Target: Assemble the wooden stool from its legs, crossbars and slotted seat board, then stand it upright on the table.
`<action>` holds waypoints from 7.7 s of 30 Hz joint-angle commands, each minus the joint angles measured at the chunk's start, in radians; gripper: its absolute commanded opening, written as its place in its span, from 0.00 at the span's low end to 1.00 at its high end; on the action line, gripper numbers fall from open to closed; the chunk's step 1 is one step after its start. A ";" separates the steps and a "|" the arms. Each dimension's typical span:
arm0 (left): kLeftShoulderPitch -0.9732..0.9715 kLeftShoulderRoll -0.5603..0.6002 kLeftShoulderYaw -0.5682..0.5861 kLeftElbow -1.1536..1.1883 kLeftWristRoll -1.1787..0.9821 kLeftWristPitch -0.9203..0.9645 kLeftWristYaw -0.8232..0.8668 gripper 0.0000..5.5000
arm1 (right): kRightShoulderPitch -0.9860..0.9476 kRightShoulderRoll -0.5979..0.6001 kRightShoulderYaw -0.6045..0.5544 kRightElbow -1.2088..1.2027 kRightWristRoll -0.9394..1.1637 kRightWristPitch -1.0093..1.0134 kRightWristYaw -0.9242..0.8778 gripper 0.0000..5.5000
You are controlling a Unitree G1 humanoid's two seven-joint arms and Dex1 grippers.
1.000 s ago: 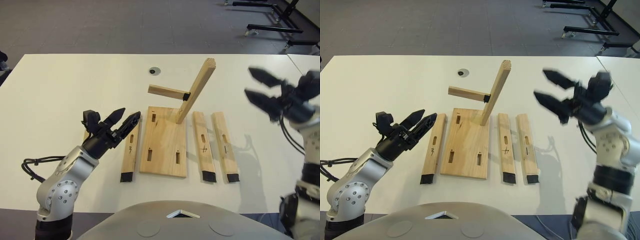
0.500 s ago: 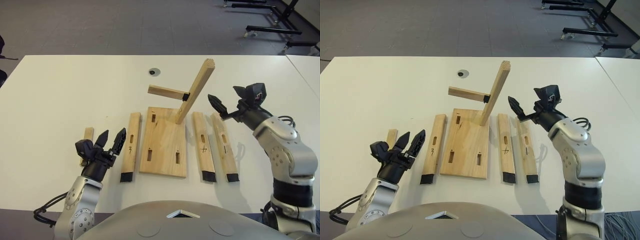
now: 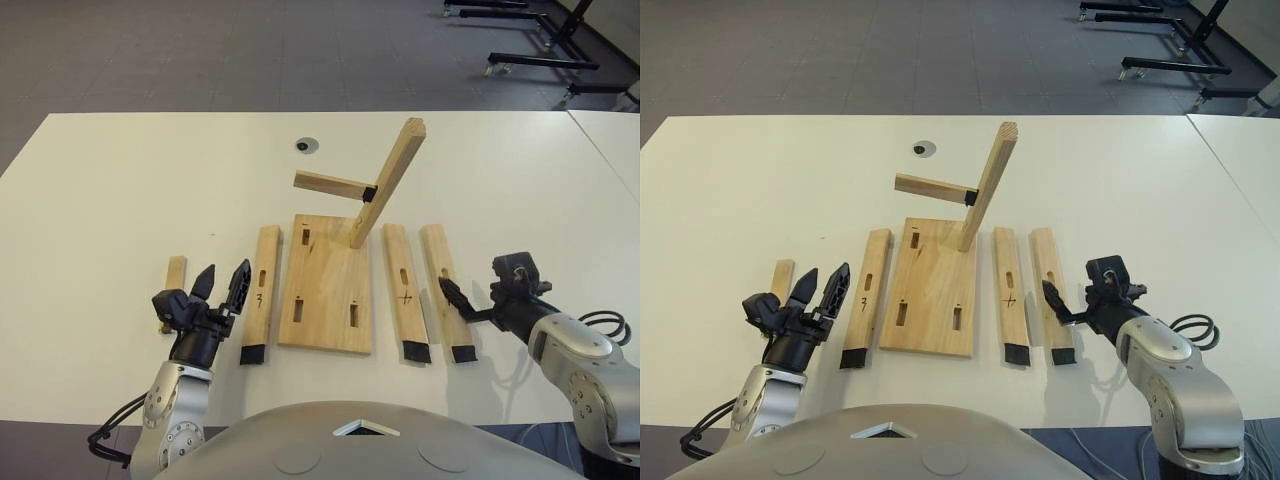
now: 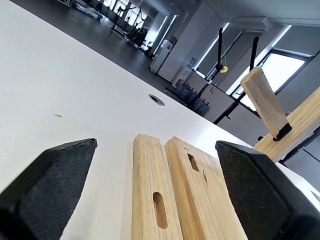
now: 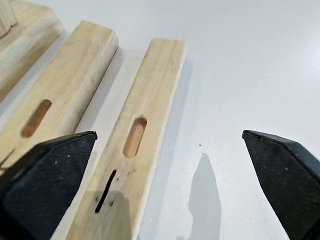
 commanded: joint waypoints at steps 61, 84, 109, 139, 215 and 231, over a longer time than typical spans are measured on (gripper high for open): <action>-0.476 0.563 0.351 -0.225 -0.790 0.415 -0.256 0.79 | -1.134 0.024 0.085 0.410 0.518 -0.479 0.765 0.38; -0.681 0.540 0.190 -0.138 -0.723 0.499 -0.342 0.79 | -0.854 0.130 0.454 0.466 0.297 -0.602 0.882 0.38; -0.626 0.465 0.161 -0.120 -0.636 0.466 -0.355 0.41 | -0.816 0.067 0.471 0.460 0.267 -0.537 0.912 0.38; -0.814 0.487 0.177 0.502 0.053 -0.150 -0.733 0.38 | -0.805 0.052 0.012 0.280 0.720 -0.475 0.524 0.98; -1.000 0.466 0.016 0.667 0.043 -0.227 -1.076 0.38 | -0.797 0.170 0.030 0.313 0.650 -0.629 0.232 0.98; -1.032 0.470 0.001 0.709 0.066 -0.228 -1.121 0.38 | -0.800 0.205 0.057 0.299 0.658 -0.615 0.223 0.98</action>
